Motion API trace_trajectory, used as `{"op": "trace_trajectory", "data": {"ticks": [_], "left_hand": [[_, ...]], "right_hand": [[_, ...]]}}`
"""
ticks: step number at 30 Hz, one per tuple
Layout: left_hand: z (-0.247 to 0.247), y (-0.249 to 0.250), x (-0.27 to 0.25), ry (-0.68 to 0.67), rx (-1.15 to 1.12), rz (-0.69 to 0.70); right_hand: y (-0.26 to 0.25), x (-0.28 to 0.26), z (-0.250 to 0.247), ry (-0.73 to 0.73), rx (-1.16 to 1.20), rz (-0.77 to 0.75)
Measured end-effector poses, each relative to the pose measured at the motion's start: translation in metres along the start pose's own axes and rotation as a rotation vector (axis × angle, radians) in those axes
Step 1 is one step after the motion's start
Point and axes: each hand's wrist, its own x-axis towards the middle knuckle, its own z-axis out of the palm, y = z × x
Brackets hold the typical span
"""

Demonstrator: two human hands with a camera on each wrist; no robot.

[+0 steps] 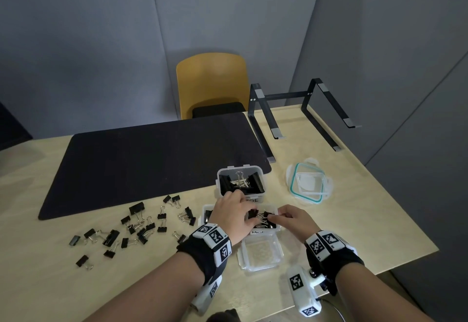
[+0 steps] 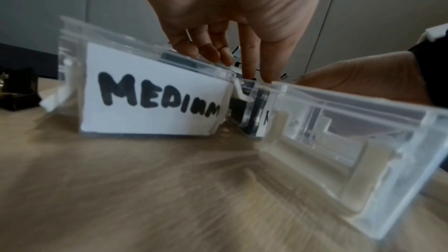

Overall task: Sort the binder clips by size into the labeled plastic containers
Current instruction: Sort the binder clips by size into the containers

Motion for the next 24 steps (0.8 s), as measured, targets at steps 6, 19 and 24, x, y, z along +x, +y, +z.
{"op": "trace_trajectory", "data": {"ticks": [6, 19, 24], "left_hand": [[0.001, 0.004, 0.001, 0.011, 0.037, -0.035], [0.004, 0.013, -0.003, 0.038, 0.051, -0.108], [0.005, 0.017, -0.003, 0.037, 0.062, -0.123]], "right_hand": [[-0.003, 0.002, 0.002, 0.027, -0.041, 0.02], [-0.004, -0.001, 0.005, 0.043, -0.067, -0.003], [-0.003, -0.005, -0.001, 0.001, 0.005, -0.005]]}}
